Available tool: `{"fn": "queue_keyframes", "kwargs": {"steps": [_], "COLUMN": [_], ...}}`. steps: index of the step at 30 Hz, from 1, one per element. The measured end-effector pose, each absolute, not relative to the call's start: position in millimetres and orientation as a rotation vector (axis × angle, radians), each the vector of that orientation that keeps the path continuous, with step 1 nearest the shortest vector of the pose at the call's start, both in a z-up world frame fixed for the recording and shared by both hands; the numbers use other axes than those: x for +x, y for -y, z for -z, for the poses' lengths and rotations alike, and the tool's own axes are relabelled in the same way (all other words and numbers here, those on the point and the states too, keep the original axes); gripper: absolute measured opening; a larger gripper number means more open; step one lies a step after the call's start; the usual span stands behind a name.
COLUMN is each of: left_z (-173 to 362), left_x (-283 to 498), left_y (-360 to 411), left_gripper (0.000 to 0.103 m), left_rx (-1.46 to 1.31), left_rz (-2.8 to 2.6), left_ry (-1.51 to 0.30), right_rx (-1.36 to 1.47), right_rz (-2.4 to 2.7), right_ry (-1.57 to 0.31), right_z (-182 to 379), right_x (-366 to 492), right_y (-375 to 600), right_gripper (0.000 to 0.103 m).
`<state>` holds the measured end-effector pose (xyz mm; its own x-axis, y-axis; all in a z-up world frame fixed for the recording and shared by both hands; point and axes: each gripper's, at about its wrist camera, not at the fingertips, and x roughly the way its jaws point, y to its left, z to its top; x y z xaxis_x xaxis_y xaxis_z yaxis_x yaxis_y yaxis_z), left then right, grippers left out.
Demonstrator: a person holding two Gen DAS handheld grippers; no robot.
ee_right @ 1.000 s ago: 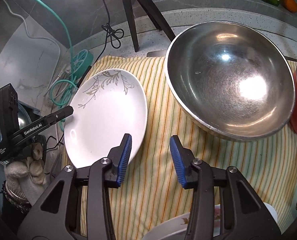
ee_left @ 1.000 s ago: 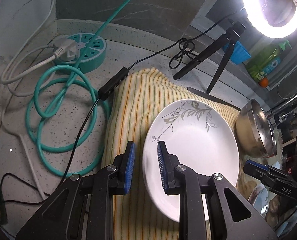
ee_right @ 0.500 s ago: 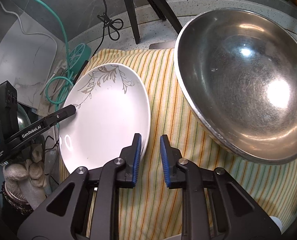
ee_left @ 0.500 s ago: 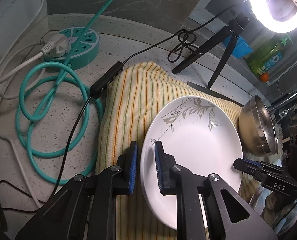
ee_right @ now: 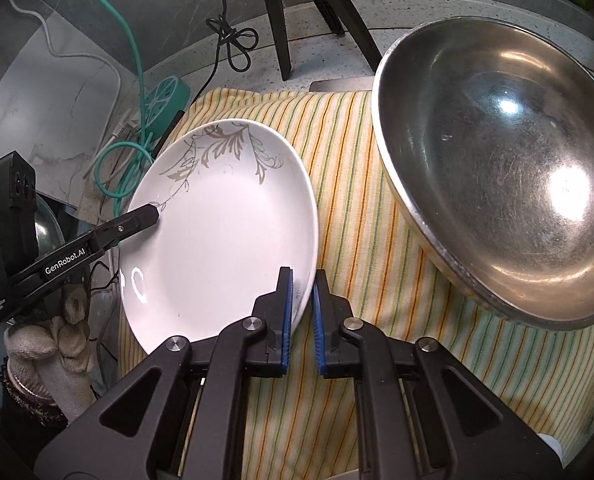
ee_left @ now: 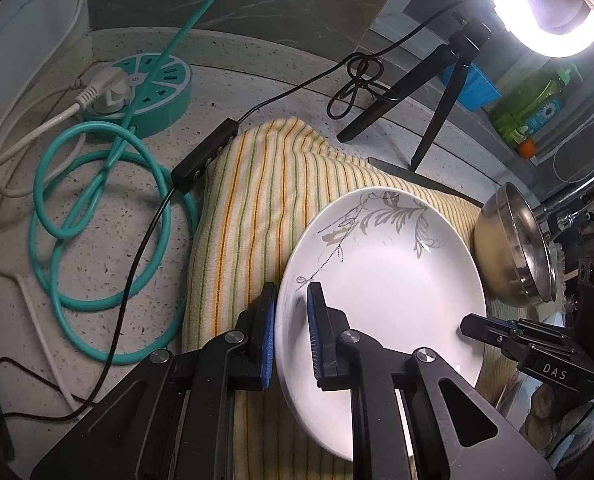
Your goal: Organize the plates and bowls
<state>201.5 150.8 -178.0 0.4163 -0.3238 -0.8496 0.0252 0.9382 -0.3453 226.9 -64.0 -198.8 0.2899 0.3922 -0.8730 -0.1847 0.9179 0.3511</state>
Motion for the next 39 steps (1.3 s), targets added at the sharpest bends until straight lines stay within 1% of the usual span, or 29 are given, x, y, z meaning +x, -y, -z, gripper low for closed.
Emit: {"fn": "queue_keyframes", "kwargs": {"steps": [17, 27, 39], "left_z": [145.2, 121.4, 115.1], "left_x": [162.8, 132.8, 94.3], "left_y": [-137.9, -100.8, -49.7], "left_gripper": [0.013, 0.013, 0.013], "left_rx": [-0.35, -0.332, -0.338], "left_rz": [0.266, 0.32, 0.36], "left_ry": [-1.069, -1.036, -1.037], "right_rx": [0.201, 0.212, 0.222], "right_rz": [-0.425, -0.416, -0.398], "right_ry": [-1.168, -1.146, -1.134], "right_z": [162.7, 148.0, 135.9], "right_x": [180.7, 149.4, 112.9], "right_y": [91.0, 129.8, 189.0], "right_gripper": [0.01, 0.01, 0.01]}}
